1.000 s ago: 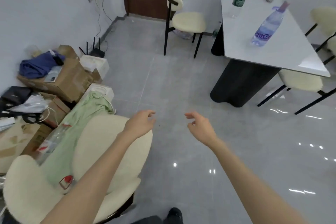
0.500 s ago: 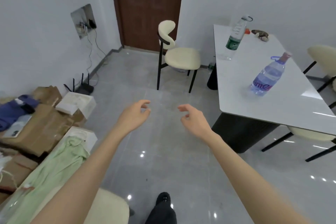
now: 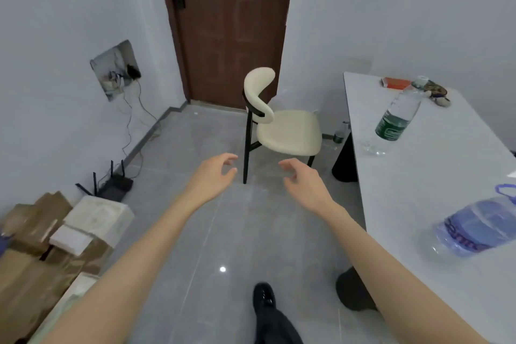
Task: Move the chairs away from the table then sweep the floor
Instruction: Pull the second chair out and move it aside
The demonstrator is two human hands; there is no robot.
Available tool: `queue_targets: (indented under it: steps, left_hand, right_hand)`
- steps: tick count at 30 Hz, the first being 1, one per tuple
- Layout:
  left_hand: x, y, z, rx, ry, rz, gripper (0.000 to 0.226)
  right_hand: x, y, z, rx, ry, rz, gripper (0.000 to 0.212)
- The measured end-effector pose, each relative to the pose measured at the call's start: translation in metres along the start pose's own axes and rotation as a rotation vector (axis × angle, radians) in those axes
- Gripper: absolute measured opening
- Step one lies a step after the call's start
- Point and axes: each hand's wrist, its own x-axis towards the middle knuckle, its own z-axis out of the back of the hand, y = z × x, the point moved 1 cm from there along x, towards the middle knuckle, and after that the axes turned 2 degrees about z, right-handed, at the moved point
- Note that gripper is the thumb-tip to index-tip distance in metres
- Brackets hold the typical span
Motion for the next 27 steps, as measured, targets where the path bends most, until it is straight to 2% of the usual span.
queue_targets:
  steps: [6, 16, 22, 27]
  left_hand:
    - [0.184, 0.014, 0.014, 0.07, 0.016, -0.003, 0.036]
    - [0.406, 0.046, 0.043, 0.188, 0.061, 0.015, 0.042]
    - [0.537, 0.084, 0.035, 0.292, 0.18, -0.077, 0.055]
    - [0.658, 0.11, 0.027, 0.493, 0.303, -0.186, 0.067]
  right_hand:
    - [0.188, -0.021, -0.003, 0.052, 0.027, 0.009, 0.043]
    - [0.428, -0.017, 0.007, 0.061, 0.083, -0.065, 0.045]
    - [0.545, -0.039, -0.021, -0.005, 0.13, -0.147, 0.049]
    - [0.648, -0.054, -0.059, -0.086, 0.174, -0.262, 0.055]
